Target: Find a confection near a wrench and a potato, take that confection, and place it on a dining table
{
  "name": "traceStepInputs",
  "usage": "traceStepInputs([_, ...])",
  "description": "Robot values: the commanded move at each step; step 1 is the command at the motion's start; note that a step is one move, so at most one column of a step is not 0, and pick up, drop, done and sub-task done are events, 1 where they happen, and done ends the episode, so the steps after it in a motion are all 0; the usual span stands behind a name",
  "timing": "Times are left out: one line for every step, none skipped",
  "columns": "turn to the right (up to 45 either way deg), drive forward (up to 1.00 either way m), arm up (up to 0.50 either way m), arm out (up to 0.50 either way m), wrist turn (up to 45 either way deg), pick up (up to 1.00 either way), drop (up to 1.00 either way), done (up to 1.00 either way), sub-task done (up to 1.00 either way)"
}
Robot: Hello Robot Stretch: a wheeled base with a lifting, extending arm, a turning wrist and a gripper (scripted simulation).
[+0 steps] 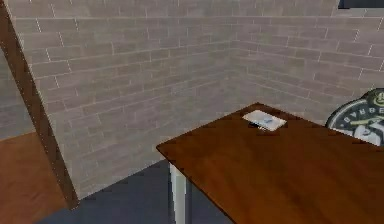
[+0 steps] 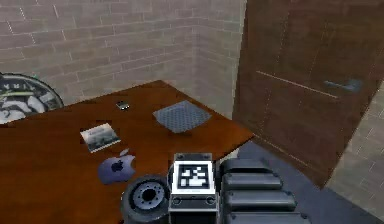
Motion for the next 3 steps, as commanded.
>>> traceStepInputs([-45.0, 0.00, 0.00, 0.00, 0.0, 0.00, 0.00, 0.00, 0.00])
traceStepInputs([-18.0, 0.00, 0.00, 0.00, 0.0, 0.00, 0.00, 0.00, 0.00])
traceStepInputs([45.0, 0.00, 0.00, 0.00, 0.0, 0.00, 0.00, 0.00, 0.00])
